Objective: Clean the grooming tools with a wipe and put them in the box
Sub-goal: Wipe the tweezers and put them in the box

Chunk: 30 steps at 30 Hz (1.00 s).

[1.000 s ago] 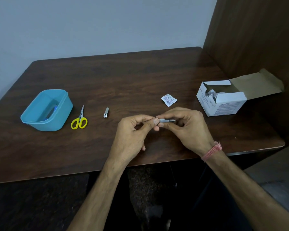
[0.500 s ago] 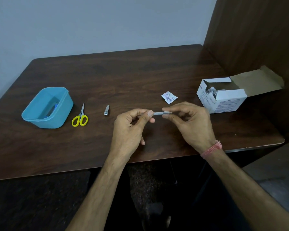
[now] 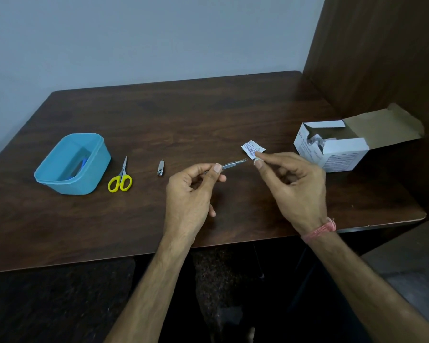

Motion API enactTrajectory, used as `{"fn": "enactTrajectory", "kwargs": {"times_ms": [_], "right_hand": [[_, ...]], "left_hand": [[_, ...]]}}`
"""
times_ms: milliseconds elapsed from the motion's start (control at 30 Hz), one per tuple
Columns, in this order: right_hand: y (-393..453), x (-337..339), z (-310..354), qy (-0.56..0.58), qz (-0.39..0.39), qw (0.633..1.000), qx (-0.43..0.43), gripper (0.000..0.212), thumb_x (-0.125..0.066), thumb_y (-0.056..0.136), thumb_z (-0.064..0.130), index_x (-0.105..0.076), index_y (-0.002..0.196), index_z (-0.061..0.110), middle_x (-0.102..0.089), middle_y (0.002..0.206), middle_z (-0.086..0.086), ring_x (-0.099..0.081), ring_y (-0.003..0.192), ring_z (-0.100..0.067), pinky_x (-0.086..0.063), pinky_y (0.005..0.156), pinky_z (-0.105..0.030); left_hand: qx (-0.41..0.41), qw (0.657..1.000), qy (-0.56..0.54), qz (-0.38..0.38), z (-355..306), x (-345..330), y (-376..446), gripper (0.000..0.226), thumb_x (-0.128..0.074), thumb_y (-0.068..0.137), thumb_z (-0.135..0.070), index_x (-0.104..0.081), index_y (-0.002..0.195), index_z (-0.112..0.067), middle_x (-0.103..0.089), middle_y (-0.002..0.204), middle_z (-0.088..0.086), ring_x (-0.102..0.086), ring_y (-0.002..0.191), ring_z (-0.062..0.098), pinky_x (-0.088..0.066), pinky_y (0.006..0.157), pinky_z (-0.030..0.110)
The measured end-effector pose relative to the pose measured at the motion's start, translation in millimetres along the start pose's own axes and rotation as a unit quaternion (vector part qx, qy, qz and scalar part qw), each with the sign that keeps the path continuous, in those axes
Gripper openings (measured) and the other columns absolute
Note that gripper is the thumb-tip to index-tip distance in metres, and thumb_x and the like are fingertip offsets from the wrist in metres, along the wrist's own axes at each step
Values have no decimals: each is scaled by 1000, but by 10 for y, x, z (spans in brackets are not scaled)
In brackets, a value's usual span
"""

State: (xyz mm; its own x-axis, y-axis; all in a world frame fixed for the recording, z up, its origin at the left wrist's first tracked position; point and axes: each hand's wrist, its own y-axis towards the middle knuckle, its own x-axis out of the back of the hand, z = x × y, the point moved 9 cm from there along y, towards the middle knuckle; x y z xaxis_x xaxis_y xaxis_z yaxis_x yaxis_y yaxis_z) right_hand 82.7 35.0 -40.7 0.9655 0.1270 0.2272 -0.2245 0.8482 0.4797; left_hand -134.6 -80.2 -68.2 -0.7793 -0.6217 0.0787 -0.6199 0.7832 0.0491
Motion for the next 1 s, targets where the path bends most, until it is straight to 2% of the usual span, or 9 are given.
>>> {"fn": "enactTrajectory", "kwargs": {"times_ms": [133,300,400,600,733,833,900,1000], "right_hand": [[-21,-65,37,-21,19,999,17,15,-90,94,16,-89,108,23,-77,87,10,-47,57,-15,-40,55,-21],[-16,-109,60,-80,29,996,36,14,-90,93,17,-90,104,25,-75,90,18,-48,54,-13,-37,57,-12],[-30,-146,94,-96,43,993,51,12,-91,93,16,-89,103,23,-76,94,16,-50,54,-14,-37,58,-10],[-9,-115,94,-130,28,990,50,12,-88,94,13,-88,102,22,-70,92,21,-52,60,-6,-37,60,-9],[-8,-107,95,-127,31,991,39,13,-87,95,9,-88,102,19,-69,91,19,-54,62,-2,-38,60,-8],[-19,-120,139,-134,36,989,50,12,-85,96,5,-87,103,15,-71,94,11,-61,72,7,-41,65,-5],[-32,-162,166,-137,49,988,61,13,-85,97,7,-87,104,17,-72,98,8,-62,75,4,-43,68,-7],[-10,-184,125,-129,59,989,51,14,-84,98,11,-87,107,22,-67,100,9,-63,79,-5,-50,70,-18]], "left_hand": [[-3,1000,23,15,10,-31,3,16,-76,106,-36,-85,107,-23,-85,95,-5,-53,45,21,-46,40,25],[-11,999,31,28,-11,-65,-17,13,-76,106,-33,-86,106,-25,-85,94,-5,-51,45,20,-44,38,24],[-14,999,36,31,-14,-69,-19,12,-76,107,-32,-86,105,-25,-85,94,-6,-52,45,20,-44,39,24],[-15,999,40,32,-12,-61,-29,12,-76,107,-32,-86,105,-26,-85,95,-7,-53,48,25,-45,39,25],[-14,998,42,35,-27,-72,-40,11,-75,107,-31,-85,104,-27,-85,94,-8,-50,44,21,-43,38,24],[-12,999,38,33,-31,-67,-33,12,-75,107,-30,-85,105,-25,-85,94,-8,-50,42,18,-44,38,24],[-12,999,39,32,-30,-62,-32,12,-75,107,-30,-85,105,-25,-85,94,-8,-51,42,17,-44,38,24],[-14,998,42,34,-31,-73,-34,12,-75,107,-30,-85,104,-25,-85,94,-8,-50,42,17,-44,38,24]]}}
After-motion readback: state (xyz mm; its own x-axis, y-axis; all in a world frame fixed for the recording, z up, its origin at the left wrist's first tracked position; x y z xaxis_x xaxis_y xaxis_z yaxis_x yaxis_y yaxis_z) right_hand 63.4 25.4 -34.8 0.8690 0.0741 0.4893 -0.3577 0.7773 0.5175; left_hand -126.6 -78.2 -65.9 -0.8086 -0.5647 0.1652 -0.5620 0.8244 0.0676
